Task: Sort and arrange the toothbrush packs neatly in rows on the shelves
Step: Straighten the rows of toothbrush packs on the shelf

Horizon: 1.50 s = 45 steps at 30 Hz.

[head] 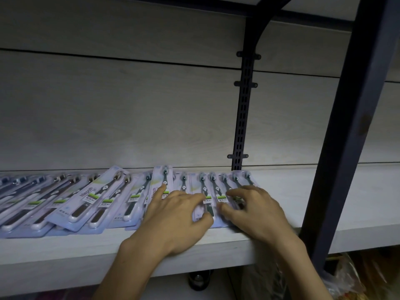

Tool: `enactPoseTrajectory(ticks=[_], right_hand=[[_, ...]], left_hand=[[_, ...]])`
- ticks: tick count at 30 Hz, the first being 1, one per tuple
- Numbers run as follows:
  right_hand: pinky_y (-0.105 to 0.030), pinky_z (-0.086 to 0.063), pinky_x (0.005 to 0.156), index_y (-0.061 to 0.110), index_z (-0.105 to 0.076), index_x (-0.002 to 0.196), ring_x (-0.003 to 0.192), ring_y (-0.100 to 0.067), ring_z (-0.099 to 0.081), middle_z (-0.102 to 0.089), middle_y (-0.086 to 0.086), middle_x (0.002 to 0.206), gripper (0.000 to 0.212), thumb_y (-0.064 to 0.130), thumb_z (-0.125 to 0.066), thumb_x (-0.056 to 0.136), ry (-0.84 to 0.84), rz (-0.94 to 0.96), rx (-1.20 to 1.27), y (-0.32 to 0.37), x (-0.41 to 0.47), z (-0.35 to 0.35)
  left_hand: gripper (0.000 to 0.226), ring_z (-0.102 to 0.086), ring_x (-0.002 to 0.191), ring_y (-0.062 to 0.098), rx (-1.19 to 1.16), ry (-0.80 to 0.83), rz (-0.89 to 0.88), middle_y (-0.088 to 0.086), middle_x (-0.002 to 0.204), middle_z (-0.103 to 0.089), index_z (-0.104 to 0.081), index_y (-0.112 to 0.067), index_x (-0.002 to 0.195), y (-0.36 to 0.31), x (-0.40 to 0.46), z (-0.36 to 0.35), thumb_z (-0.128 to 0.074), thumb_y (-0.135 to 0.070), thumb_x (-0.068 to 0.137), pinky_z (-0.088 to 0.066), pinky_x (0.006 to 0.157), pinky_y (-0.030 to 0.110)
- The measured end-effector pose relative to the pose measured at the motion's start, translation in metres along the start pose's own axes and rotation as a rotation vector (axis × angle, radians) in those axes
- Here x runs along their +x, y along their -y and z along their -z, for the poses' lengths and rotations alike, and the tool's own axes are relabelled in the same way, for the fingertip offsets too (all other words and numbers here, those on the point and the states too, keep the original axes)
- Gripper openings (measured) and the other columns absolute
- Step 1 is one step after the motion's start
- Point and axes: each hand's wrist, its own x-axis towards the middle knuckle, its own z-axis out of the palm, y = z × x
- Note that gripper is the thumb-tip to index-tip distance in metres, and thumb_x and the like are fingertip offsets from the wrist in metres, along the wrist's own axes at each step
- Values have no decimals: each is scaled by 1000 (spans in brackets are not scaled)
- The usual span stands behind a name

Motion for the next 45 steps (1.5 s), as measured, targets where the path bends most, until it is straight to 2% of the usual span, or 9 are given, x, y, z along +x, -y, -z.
enactPoseTrajectory(ticks=[6,10,14,18,22,26,38,42,45], right_hand=[[-45,-41,100,38,-52,128,121,-18,-48,-57,11,130,76,83,-31,70,11,46,10,0,2,-3],[-59,-20,111,46,-38,137,137,-21,-30,-40,10,147,74,85,-27,74,71,27,-33,5,-2,1],[-63,-3,112,55,-23,141,146,-23,-9,-19,10,157,70,83,-27,76,149,50,-85,9,-4,7],[-61,6,113,69,-12,135,147,-21,9,0,17,159,56,79,-22,80,195,149,-109,12,-3,5],[-62,1,113,72,-19,130,147,-18,-6,-12,19,157,45,75,-18,85,255,202,-148,12,1,3],[-61,-5,112,68,-28,130,143,-16,-19,-27,19,153,44,73,-24,86,201,194,-124,13,-1,4],[-64,-3,112,66,-29,131,143,-16,-19,-27,17,154,44,72,-25,87,212,192,-109,13,-4,6],[-64,-3,111,67,-29,130,143,-16,-20,-29,18,153,45,73,-24,86,201,197,-102,13,-3,5],[-65,-4,111,67,-27,131,143,-17,-20,-29,17,153,47,75,-21,85,197,206,-105,11,-2,4]], left_hand=[[45,-36,126,2,-38,-104,9,-21,130,-48,-48,-38,125,-1,-2,3,-33,-55,87,-6,117,38],[56,-39,126,7,-15,-290,40,-16,130,-50,-56,-36,119,6,-4,7,-24,-61,79,-9,116,38],[61,-14,142,15,11,-34,140,-13,155,-17,-32,-47,138,20,-19,13,-28,-74,83,-11,116,43],[72,1,146,21,-18,170,92,-19,157,6,-24,-53,140,30,-13,18,-35,-82,75,-9,117,50],[60,-19,140,20,51,218,4,-20,151,-25,-40,-50,133,31,-6,22,-38,-76,79,-25,110,45],[40,-44,113,13,32,105,-56,-23,117,-54,-58,-42,114,36,-2,22,-44,-66,85,-40,93,35],[23,-47,104,15,17,-80,-46,-19,108,-58,-61,-36,104,34,-5,10,-42,-42,93,-43,85,30],[28,-48,107,11,35,-148,-77,-19,108,-56,-61,-34,106,32,-4,11,-44,-50,91,-36,90,27],[37,-46,106,6,-119,-180,-82,-22,107,-52,-60,-35,108,31,-1,12,-51,-61,84,-38,91,25]])
